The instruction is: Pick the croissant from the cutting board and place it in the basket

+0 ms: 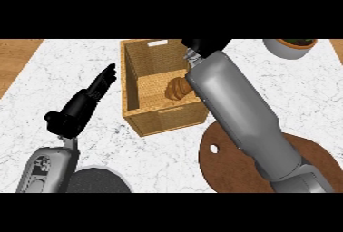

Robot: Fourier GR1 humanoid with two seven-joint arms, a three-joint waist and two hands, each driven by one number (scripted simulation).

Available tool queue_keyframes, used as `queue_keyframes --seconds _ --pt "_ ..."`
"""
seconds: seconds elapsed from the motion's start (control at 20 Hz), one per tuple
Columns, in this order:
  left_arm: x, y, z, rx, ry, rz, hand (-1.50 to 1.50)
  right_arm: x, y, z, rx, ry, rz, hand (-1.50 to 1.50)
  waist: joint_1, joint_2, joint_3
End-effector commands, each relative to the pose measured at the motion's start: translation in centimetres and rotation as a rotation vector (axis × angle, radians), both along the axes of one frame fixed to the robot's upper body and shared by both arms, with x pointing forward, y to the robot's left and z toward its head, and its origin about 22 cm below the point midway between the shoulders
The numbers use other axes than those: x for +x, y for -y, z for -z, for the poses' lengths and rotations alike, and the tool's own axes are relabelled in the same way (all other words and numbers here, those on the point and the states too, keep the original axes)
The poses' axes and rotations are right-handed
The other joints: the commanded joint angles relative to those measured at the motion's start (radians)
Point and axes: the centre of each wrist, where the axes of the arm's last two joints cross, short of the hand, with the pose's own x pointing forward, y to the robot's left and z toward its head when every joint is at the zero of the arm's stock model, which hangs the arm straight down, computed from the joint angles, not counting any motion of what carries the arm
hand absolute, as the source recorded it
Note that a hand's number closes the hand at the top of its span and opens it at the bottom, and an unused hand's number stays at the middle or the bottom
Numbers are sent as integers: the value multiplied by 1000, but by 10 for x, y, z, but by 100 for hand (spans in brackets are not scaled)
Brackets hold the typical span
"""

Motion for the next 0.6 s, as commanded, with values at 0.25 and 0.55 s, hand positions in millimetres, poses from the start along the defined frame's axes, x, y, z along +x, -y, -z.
queue_keyframes --seconds 0.25,0.55 --pt "-9 -12 5 1 -8 -39 0 -2 9 12 256 142 128 150 -25 -8 3" --pt "-6 -8 8 2 -7 -17 0 -6 12 41 203 111 133 -150 -32 -1 2"
